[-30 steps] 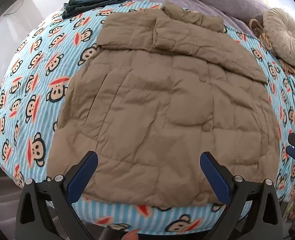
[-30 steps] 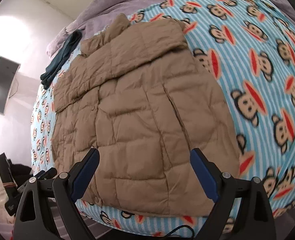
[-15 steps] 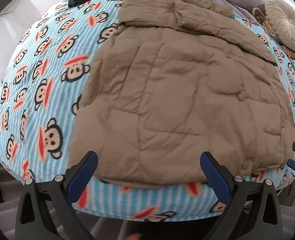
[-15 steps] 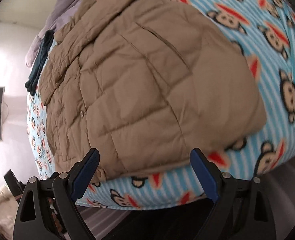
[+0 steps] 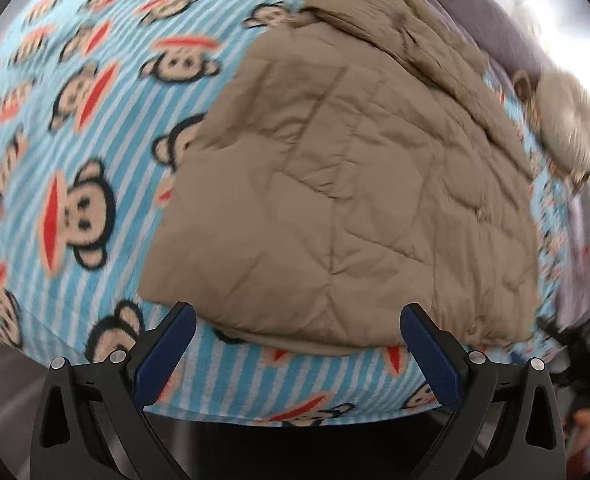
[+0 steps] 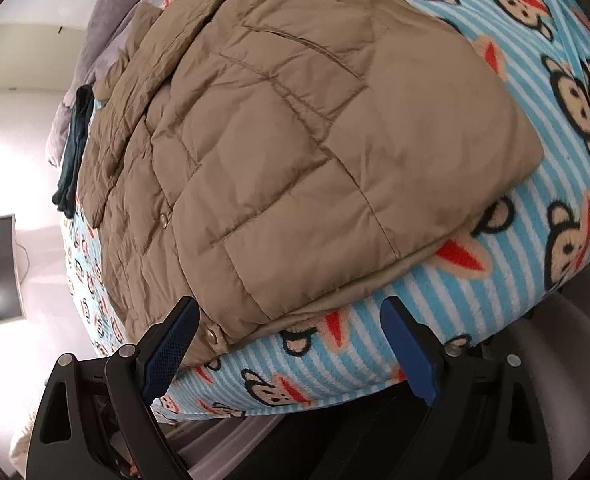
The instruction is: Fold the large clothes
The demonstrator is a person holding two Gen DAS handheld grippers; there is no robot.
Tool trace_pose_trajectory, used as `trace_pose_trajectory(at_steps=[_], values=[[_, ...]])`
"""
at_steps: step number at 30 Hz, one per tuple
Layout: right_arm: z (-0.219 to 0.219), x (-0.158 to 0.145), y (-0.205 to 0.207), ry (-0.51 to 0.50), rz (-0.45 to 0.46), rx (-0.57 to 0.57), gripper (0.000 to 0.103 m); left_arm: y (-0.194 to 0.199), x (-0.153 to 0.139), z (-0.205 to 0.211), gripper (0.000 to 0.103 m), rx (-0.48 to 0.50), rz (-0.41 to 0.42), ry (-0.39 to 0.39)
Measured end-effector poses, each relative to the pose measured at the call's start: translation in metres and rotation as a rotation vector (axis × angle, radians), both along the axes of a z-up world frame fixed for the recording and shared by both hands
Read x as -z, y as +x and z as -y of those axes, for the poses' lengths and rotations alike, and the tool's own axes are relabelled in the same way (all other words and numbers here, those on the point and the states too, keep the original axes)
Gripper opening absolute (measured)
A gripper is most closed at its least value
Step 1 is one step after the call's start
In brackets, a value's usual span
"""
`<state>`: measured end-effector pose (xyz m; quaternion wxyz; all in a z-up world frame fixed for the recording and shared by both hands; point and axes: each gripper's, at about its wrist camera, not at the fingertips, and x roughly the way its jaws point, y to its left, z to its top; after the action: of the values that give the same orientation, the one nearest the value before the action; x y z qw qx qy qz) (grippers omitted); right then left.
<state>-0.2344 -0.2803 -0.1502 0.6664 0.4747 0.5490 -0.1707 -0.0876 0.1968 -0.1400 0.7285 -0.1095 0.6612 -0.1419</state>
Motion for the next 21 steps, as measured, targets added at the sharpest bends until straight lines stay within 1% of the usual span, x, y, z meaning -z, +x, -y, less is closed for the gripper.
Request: trace_pose_trajectory(at_steps=[3, 6, 11, 17, 18, 21], values=[[0.003, 0.008, -0.009, 0.045, 0.001, 0.051, 0.093, -0.001, 0.014, -0.016, 0.102, -0.037, -0.055, -0.091], [0.009, 0.018, -0.018, 0.097, 0.01, 0.108, 0.093, -0.006, 0.028, -0.017, 0.102, -0.038, -0.096, -0.137], [0.014, 0.029, -0.035, 0.143, 0.027, 0.182, 0.093, -0.011, 0.041, -0.011, 0.102, -0.047, -0.112, -0.181], [0.022, 0.039, -0.043, 0.163, 0.052, 0.266, 0.093, 0.006, 0.044, 0.007, 0.102, -0.049, -0.114, -0.23], [0.024, 0.04, -0.044, 0.166, 0.059, 0.278, 0.093, 0.008, 0.045, 0.012, 0.102, -0.042, -0.116, -0.23], [0.036, 0.046, -0.044, 0.179, 0.09, 0.33, 0.093, 0.012, 0.051, 0.026, 0.102, -0.018, -0.118, -0.193]])
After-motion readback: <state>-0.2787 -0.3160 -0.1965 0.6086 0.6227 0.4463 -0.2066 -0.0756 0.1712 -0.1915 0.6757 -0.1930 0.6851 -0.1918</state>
